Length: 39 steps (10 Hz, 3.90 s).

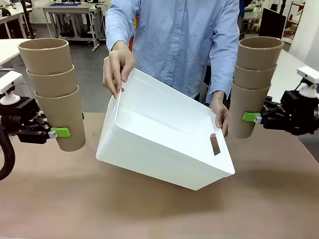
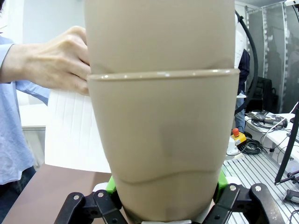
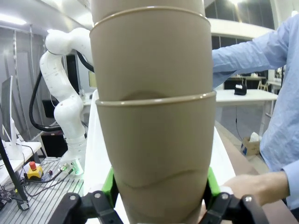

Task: Stack the cups and store them in the basket.
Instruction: Place the stack of Reusable plastic cups into the Pantry Basket.

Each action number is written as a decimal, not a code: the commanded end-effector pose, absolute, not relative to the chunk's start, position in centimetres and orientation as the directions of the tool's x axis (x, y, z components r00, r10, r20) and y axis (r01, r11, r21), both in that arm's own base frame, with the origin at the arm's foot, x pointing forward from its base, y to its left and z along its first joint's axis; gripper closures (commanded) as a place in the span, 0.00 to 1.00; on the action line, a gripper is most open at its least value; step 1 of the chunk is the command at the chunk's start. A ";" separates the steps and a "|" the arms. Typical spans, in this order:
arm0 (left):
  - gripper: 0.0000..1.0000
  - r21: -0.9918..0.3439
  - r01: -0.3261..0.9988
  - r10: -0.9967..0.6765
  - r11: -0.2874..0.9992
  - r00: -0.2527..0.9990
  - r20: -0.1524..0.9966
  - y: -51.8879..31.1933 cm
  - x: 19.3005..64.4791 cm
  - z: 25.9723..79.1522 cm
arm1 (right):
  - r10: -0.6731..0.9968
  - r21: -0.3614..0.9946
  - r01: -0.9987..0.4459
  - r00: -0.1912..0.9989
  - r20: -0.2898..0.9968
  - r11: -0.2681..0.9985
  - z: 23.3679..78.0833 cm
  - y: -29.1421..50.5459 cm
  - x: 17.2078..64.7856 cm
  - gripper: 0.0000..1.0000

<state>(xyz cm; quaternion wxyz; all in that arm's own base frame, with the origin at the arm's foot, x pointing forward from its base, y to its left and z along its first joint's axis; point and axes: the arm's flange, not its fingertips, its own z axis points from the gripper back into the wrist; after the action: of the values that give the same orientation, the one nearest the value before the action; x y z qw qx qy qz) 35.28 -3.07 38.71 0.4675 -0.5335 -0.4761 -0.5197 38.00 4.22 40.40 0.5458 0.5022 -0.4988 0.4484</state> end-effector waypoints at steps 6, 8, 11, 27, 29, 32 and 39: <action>0.17 -0.002 0.994 0.031 -0.109 0.006 1.000 -3.1 35.3 39.1 | 0.369 0.119 -0.968 0.196 0.909 0.221 42.7 14.7 34.2 0.13; 0.17 -0.002 0.994 0.031 -0.109 0.006 1.000 -3.1 35.3 39.1 | 0.454 0.101 -0.965 0.204 0.867 0.240 42.0 17.6 34.6 0.13; 0.17 -0.002 0.994 0.031 -0.109 0.006 1.000 -3.1 35.3 39.1 | 0.544 0.091 -0.962 0.221 0.809 0.256 39.9 21.9 37.5 0.13; 0.17 -0.002 0.994 0.031 -0.109 0.006 1.000 -3.1 35.3 39.1 | 0.670 0.107 -0.982 0.187 0.719 0.159 34.3 26.4 36.4 0.13; 0.17 -0.002 0.994 0.031 -0.109 0.006 1.000 -3.1 35.3 39.1 | 0.673 0.097 -0.987 0.158 0.722 0.127 34.7 25.5 35.8 0.00; 0.17 -0.002 0.994 0.031 -0.109 0.006 1.000 -3.1 35.3 39.1 | 0.617 0.111 -0.988 0.154 0.772 0.108 37.5 24.7 35.1 0.00; 0.17 -0.002 0.994 0.031 -0.109 0.006 1.000 -3.1 35.3 39.1 | 0.404 0.090 -0.988 0.134 0.905 0.127 49.8 12.9 37.5 0.00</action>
<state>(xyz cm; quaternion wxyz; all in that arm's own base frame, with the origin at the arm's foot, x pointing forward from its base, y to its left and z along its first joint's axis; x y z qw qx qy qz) 35.30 -3.06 38.63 0.4682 -0.5338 -0.4757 -0.5192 37.49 15.65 49.21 0.6457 0.3811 -0.3743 0.5456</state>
